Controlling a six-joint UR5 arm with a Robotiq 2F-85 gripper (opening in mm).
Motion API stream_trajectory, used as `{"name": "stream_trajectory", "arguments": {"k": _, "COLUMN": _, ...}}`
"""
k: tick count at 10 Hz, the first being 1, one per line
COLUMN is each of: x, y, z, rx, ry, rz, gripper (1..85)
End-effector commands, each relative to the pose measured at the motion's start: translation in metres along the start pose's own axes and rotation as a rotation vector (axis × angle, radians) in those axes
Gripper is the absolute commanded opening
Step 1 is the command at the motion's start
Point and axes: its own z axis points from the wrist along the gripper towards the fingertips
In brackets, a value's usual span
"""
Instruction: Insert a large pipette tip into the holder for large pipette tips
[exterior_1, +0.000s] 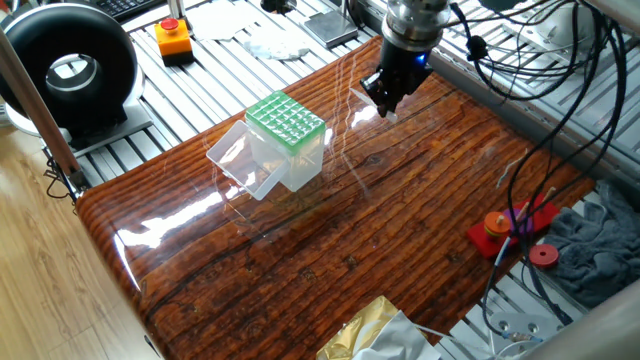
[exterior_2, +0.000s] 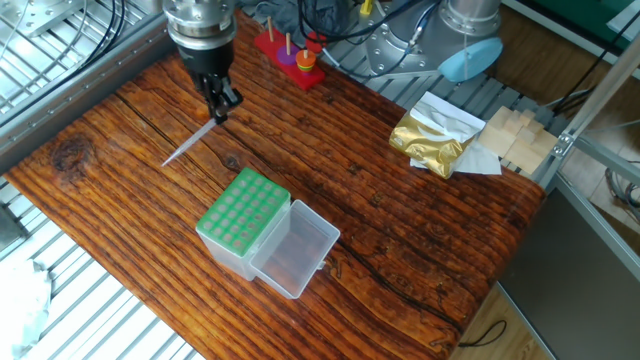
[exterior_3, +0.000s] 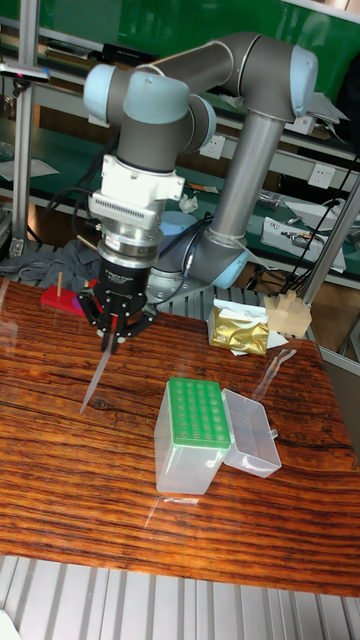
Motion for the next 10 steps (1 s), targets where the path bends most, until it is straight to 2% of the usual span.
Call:
{"name": "stream_trajectory", "arguments": {"k": 1, "x": -0.012, "y": -0.013, "z": -0.001, "rx": 0.051, "ry": -0.035, "rz": -0.106, "gripper": 1.0}}
{"name": "stream_trajectory", "arguments": {"k": 2, "x": -0.014, "y": -0.006, "z": 0.000, "rx": 0.027, "ry": -0.044, "rz": -0.108, "gripper": 1.0}}
{"name": "stream_trajectory", "arguments": {"k": 3, "x": -0.016, "y": 0.010, "z": -0.001, "rx": -0.035, "ry": -0.054, "rz": -0.092, "gripper": 1.0}}
{"name": "stream_trajectory", "arguments": {"k": 5, "x": -0.018, "y": 0.031, "z": -0.002, "rx": -0.116, "ry": -0.063, "rz": -0.065, "gripper": 1.0}}
{"name": "stream_trajectory", "arguments": {"k": 7, "x": -0.018, "y": 0.041, "z": -0.004, "rx": -0.156, "ry": -0.062, "rz": -0.051, "gripper": 1.0}}
{"name": "stream_trajectory", "arguments": {"k": 10, "x": -0.030, "y": 0.050, "z": -0.006, "rx": -0.192, "ry": -0.109, "rz": -0.019, "gripper": 1.0}}
